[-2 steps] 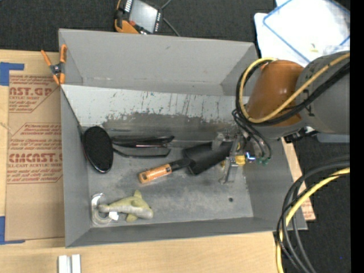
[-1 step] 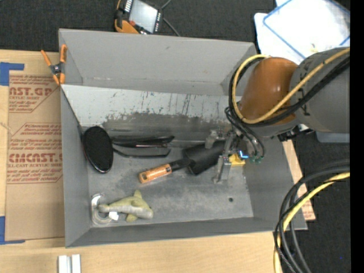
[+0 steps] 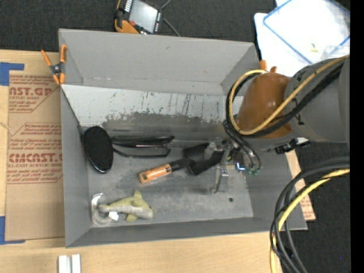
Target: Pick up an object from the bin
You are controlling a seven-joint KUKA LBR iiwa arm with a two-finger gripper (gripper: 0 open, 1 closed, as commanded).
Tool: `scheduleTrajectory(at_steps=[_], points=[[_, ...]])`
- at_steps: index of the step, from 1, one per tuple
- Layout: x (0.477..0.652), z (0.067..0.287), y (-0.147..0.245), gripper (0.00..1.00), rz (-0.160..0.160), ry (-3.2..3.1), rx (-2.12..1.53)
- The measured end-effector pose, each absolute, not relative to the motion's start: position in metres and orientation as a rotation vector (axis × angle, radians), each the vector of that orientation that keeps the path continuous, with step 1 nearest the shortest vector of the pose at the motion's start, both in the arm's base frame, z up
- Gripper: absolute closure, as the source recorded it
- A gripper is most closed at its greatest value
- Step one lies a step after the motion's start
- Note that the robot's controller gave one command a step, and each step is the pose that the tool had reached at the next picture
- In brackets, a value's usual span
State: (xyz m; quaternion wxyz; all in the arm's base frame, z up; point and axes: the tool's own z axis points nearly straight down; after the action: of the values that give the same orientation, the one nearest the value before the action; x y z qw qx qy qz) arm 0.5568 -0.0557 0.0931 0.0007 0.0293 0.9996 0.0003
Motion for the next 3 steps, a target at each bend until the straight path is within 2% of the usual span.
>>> scheduleTrajectory(at_steps=[1,2,3], points=[[0.563,0.069,-0.028,0.0,0.007,3.123,0.152],[0.562,0.07,-0.026,0.0,0.005,3.122,0.163],[0.555,0.098,-0.055,0.0,0.002,3.123,-0.016]])
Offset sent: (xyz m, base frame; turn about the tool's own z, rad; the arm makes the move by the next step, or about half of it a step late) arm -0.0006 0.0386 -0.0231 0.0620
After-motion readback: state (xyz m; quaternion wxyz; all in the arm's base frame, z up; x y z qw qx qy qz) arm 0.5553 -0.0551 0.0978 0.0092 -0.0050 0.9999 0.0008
